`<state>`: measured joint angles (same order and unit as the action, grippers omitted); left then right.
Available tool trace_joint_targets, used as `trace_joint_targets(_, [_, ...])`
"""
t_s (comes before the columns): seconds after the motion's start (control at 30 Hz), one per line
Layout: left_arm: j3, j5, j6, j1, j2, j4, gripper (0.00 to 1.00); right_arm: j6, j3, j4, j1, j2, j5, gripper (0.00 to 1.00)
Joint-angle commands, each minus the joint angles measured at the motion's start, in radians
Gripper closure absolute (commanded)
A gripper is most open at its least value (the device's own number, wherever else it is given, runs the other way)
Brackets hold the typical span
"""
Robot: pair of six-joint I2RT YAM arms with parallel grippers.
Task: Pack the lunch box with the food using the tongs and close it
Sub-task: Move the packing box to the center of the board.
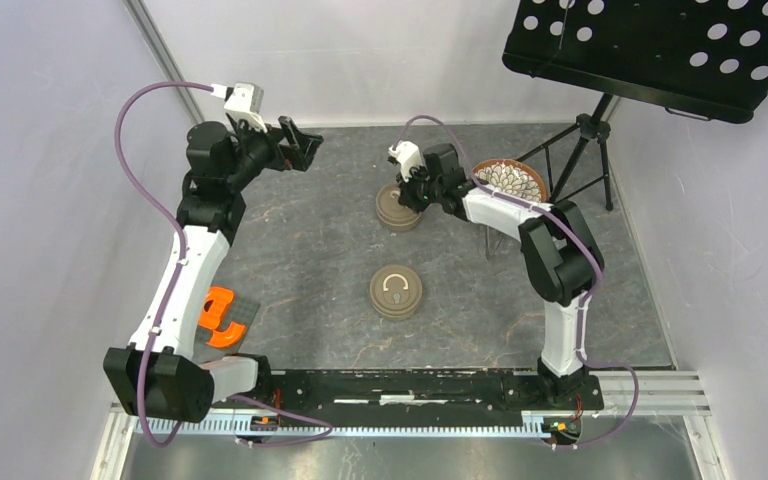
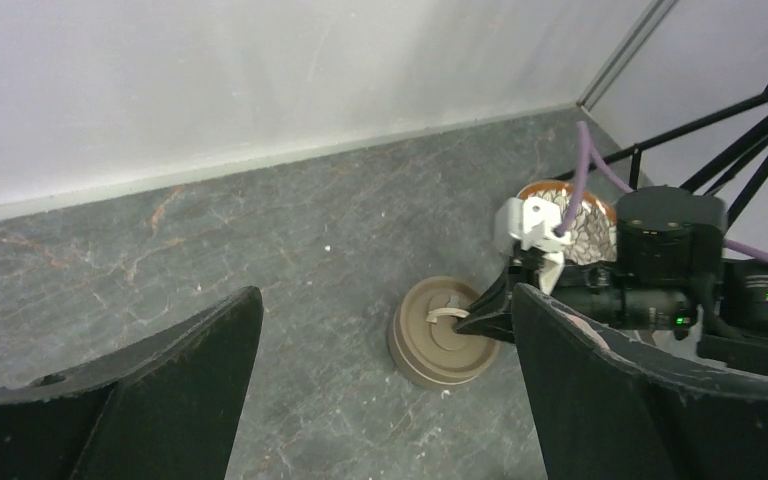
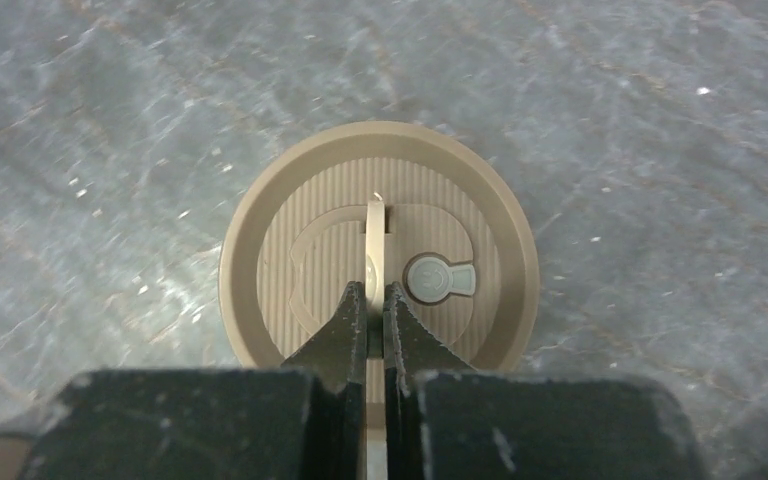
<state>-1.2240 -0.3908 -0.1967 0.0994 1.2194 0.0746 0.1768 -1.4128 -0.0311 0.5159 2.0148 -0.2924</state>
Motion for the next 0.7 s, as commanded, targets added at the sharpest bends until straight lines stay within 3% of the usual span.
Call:
trace_joint_targets(0.0, [0.034,-0.047,0.093,-0.010,-0.032,0.044,0.00,-0.022,0.175,0.082,0.038,-0.093,-0.059,1.00])
trace_joint_targets(0.2, [0.053,-0.095,0.127,-0.014,-0.026,0.083,0.00,-0.017,0.373,0.184,0.067,-0.180,-0.048,1.00])
trace_joint_targets(0.4, [0.077,-0.169,0.194,-0.015,-0.016,0.129,0.00,-0.041,0.374,0.176,0.067,-0.192,-0.065,1.00])
trace_joint_targets(0.67, [0.116,-0.262,0.297,-0.014,-0.015,0.148,0.00,-0.088,0.325,0.186,0.064,-0.226,-0.096,0.77])
